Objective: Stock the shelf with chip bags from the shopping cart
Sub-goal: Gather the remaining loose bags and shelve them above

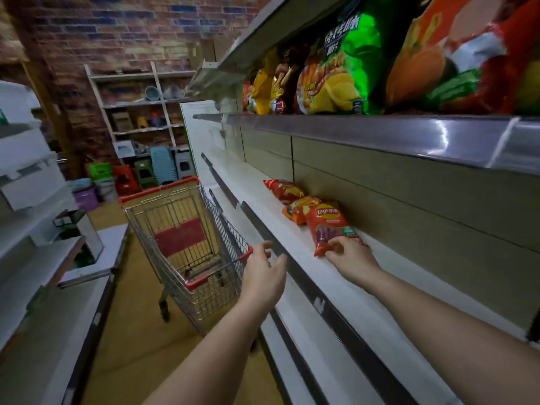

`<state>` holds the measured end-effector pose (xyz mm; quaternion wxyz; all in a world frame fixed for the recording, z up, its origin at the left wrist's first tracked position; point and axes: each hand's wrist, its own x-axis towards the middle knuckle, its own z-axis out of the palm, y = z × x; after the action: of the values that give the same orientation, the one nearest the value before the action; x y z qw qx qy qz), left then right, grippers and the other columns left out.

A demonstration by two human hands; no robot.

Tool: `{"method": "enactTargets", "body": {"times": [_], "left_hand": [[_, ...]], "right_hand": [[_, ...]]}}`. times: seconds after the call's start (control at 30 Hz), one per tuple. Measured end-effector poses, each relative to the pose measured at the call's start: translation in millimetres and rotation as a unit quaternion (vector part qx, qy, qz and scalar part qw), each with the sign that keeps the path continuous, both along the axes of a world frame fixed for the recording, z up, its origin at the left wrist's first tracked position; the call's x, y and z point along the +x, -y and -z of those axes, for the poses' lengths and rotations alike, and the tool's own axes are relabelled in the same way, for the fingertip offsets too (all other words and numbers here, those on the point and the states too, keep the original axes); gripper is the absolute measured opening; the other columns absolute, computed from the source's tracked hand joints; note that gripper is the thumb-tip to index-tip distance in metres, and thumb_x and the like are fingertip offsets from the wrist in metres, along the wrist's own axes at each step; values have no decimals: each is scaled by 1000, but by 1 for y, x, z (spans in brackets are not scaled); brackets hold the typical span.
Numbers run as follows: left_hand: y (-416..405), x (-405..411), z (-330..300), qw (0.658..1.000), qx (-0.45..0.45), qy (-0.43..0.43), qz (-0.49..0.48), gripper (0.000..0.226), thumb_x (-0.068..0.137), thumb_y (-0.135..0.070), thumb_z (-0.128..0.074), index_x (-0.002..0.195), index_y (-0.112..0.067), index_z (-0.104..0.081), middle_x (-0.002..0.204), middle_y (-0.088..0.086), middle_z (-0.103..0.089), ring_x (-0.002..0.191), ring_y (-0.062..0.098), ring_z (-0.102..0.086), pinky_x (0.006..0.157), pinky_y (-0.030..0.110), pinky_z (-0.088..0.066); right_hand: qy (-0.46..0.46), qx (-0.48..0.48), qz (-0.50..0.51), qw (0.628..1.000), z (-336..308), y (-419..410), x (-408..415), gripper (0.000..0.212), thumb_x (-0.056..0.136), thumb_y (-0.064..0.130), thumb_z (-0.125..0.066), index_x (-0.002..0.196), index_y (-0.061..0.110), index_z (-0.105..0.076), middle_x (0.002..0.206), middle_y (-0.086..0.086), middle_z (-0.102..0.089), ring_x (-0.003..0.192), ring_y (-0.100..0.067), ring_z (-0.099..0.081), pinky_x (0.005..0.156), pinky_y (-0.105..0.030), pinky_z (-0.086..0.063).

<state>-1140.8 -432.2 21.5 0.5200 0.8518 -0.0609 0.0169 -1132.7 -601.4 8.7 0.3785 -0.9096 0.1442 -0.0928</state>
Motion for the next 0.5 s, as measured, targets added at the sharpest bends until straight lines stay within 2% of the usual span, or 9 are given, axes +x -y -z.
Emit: {"method": "enactTargets", "body": {"times": [0.1, 0.2, 0.27, 0.37, 0.5], "left_hand": [[7, 55, -1, 1000, 9, -8, 28, 48, 98, -27, -49, 143, -18, -35, 141, 6, -44, 126, 21, -46, 104, 44, -43], [15, 112, 4, 998, 25, -21, 56, 48, 98, -26, -48, 143, -17, -34, 134, 4, -49, 112, 18, -51, 100, 39, -45], [23, 150, 11, 996, 35, -28, 76, 48, 98, -28, -48, 143, -18, -34, 140, 7, -46, 116, 19, -51, 101, 37, -44], [35, 206, 23, 990, 48, -43, 122, 48, 98, -27, -47, 143, -18, -33, 145, 9, -42, 119, 20, -50, 100, 36, -45], [46, 282, 35, 976, 67, -41, 202, 47, 98, -33, -47, 141, -17, -37, 142, 6, -45, 123, 22, -49, 95, 31, -43]], "right_hand": [[-20, -2, 17, 1000, -1, 10, 50, 33, 95, 23, -50, 126, 13, -53, 128, -10, -55, 113, -27, -53, 85, -29, -42], [-39, -5, 49, 998, 1, 18, 91, 32, 96, 23, -47, 126, 11, -53, 126, -11, -56, 112, -27, -54, 90, -31, -44], [-47, -3, 68, 997, 9, 23, 116, 33, 96, 26, -47, 125, 11, -53, 126, -11, -56, 113, -27, -54, 97, -38, -44], [-69, -4, 110, 992, 23, 32, 151, 34, 94, 30, -50, 124, 14, -53, 125, -10, -58, 111, -28, -56, 97, -44, -45], [-79, 1, 189, 979, 34, 42, 202, 33, 92, 27, -55, 123, 15, -55, 126, -8, -59, 112, -27, -56, 95, -36, -45]]}}
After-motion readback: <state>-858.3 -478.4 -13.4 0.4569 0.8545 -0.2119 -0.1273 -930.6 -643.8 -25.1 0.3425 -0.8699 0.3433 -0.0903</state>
